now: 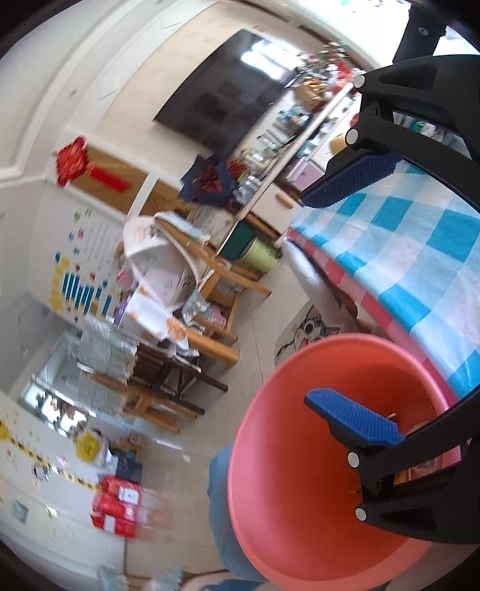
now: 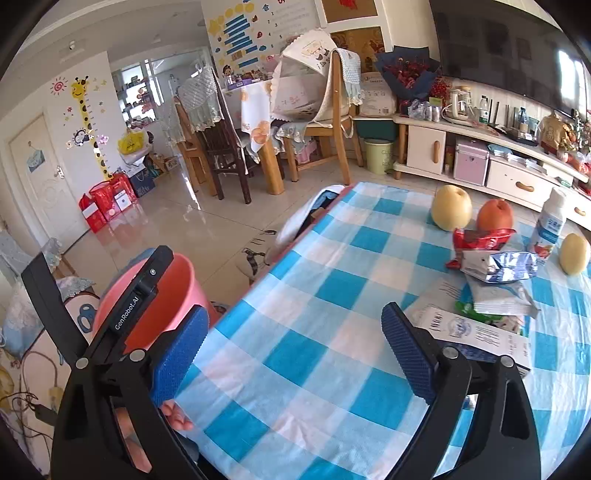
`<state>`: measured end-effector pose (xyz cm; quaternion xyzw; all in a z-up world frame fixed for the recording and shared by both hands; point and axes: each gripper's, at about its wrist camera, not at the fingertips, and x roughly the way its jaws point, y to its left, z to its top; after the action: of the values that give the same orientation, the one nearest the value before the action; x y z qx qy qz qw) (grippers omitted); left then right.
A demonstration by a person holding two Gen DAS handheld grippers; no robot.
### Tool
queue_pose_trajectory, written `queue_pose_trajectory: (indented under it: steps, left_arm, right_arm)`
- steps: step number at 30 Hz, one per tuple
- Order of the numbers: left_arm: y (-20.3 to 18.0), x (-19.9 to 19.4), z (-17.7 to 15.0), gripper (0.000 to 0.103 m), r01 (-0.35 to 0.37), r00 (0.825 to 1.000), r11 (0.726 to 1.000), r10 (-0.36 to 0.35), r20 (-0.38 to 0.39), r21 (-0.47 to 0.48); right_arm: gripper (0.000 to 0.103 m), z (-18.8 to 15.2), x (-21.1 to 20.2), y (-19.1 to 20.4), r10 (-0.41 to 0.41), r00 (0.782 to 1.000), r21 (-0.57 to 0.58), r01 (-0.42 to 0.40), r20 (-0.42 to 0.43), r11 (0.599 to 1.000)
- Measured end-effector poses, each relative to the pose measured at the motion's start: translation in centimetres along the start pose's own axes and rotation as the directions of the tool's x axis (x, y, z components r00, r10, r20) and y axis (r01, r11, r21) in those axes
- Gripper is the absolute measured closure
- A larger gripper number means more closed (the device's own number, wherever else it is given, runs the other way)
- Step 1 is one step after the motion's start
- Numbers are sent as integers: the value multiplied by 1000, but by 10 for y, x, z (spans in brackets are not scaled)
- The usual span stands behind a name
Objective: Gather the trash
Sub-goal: 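Return both open tools over the table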
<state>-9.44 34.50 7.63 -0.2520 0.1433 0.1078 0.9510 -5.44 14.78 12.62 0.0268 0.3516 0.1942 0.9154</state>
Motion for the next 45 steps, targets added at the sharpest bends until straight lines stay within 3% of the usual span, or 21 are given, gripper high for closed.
queue_pose_trajectory:
  steps: [6,13,22,33,45]
  left_arm:
    - [-29,-1,-7,4,77,996,987,-70,-52,144]
    - [-53,14,-21,4,119,972,973,-73,-222,199]
    - [-76,10,-41,4,112,974,961,-55,-222,252]
    - [-111,11,-62,4,146,963,932,-57,-263,333]
    - [-127,18,-81,4,203,930,932,-88,-357,299]
  right_arm:
    - [9,-3,-15,-22,-25,1000,26,25,7,999]
    - [8,-7,-35,-43,-44,999,38,43,24,998]
    - [8,-11,-53,-71,-55,997,75,52,48,996]
    - [8,-17,-74,-103,-68,996,111,61,61,992]
    - [8,-13,-99,-150,-129,989,202,111,76,973]
